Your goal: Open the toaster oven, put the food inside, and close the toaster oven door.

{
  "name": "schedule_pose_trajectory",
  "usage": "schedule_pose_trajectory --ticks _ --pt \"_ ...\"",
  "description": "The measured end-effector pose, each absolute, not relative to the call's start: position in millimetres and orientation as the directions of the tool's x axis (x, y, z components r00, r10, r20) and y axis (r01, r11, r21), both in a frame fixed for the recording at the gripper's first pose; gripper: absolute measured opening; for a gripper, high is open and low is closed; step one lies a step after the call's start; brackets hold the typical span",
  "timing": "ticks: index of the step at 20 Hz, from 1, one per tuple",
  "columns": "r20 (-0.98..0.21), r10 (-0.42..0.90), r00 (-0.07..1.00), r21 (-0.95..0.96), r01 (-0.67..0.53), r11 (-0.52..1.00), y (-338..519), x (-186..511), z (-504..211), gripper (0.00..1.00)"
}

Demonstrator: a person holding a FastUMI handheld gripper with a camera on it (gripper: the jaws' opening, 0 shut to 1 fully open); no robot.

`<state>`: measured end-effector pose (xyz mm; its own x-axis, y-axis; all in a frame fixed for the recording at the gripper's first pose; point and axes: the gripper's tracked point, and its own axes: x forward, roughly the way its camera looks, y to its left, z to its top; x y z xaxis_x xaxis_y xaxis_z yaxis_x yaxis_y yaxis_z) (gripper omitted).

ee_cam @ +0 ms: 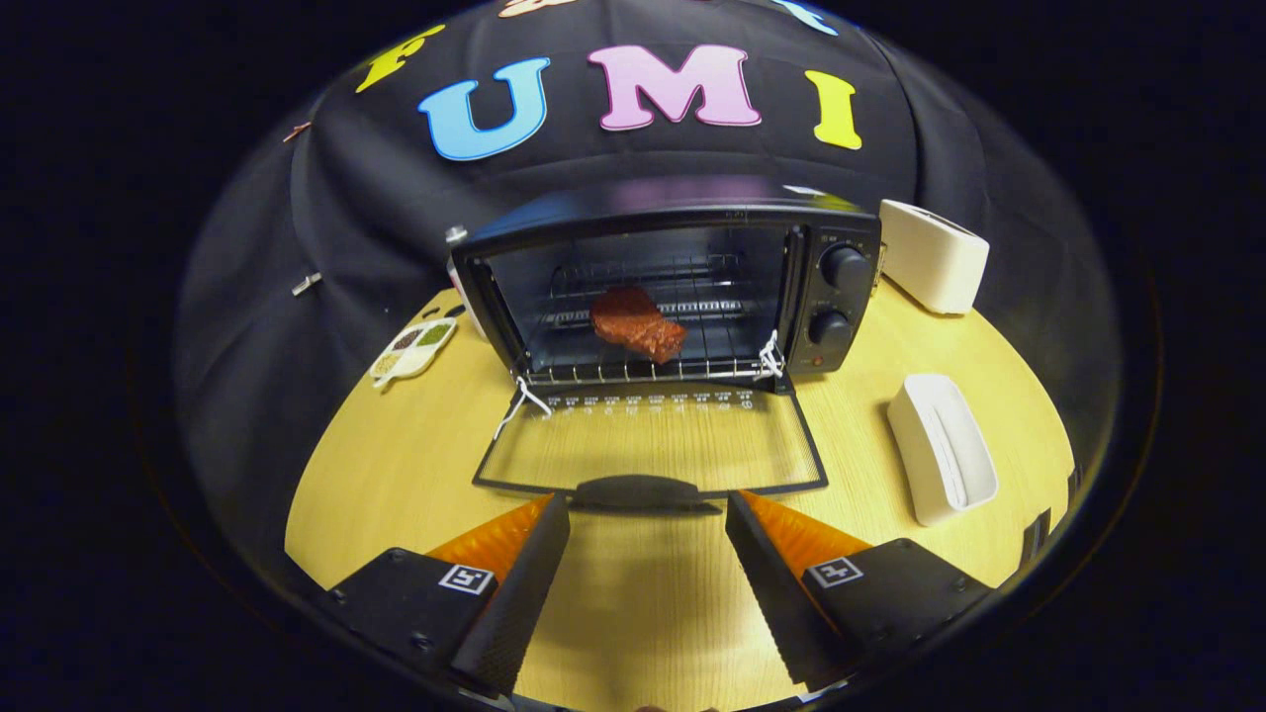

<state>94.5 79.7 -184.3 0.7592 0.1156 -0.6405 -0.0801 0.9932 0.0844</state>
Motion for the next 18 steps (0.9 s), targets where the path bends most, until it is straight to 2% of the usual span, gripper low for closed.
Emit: schedule_pose_trajectory --ticks 8,18 --pt "-0.721 0.109 0.685 0.024 -0.132 0.991 79 95 -233 0.99" --pt "-0.733 0.118 0.67 0.005 -0.168 0.986 74 118 -249 0.97"
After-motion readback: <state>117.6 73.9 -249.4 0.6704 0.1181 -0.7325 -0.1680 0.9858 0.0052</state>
